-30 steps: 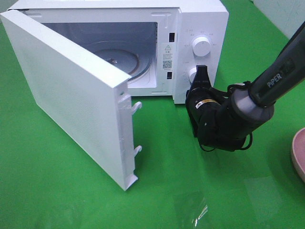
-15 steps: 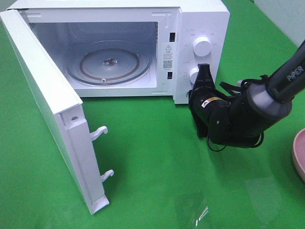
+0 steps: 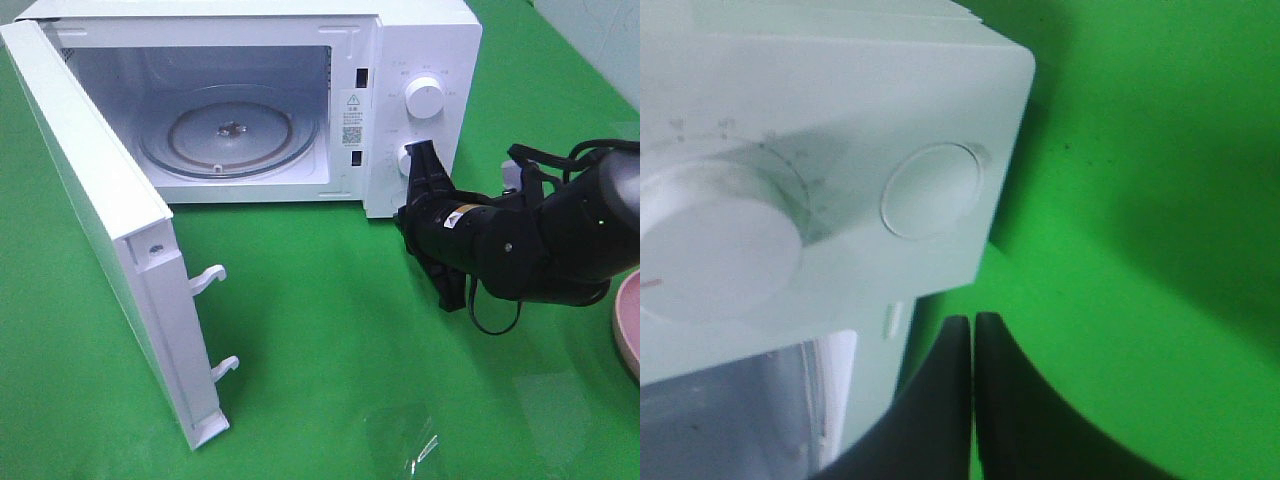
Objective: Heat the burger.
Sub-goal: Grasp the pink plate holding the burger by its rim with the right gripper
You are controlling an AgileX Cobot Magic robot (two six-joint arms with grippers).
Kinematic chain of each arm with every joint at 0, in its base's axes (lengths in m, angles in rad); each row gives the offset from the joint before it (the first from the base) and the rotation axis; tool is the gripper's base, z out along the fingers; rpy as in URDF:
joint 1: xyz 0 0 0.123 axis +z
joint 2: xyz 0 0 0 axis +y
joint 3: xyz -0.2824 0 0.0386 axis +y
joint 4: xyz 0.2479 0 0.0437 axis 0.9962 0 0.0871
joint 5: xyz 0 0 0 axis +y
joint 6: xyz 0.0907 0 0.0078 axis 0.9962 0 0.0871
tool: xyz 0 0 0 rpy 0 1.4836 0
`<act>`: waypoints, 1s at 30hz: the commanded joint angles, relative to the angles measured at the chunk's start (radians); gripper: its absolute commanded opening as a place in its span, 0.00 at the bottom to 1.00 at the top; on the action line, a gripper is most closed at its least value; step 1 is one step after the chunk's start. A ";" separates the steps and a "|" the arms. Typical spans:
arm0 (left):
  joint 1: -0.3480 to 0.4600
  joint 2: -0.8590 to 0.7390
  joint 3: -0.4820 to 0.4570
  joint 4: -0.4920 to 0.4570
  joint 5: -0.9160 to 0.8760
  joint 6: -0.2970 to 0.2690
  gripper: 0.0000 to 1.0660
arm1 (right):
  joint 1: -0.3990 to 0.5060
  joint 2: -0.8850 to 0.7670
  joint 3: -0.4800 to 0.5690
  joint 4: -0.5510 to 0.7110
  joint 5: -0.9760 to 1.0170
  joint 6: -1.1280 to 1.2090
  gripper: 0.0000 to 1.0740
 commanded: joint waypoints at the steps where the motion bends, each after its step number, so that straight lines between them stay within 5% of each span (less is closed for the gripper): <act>1: -0.003 -0.004 0.002 -0.002 -0.010 -0.009 0.85 | 0.000 -0.075 0.023 -0.030 0.120 -0.168 0.01; 16: -0.003 -0.004 0.002 -0.002 -0.010 -0.009 0.85 | -0.078 -0.363 0.021 -0.321 0.764 -0.785 0.05; 30: -0.003 -0.004 0.002 -0.002 -0.010 -0.009 0.85 | -0.224 -0.554 0.021 -0.552 1.224 -0.921 0.07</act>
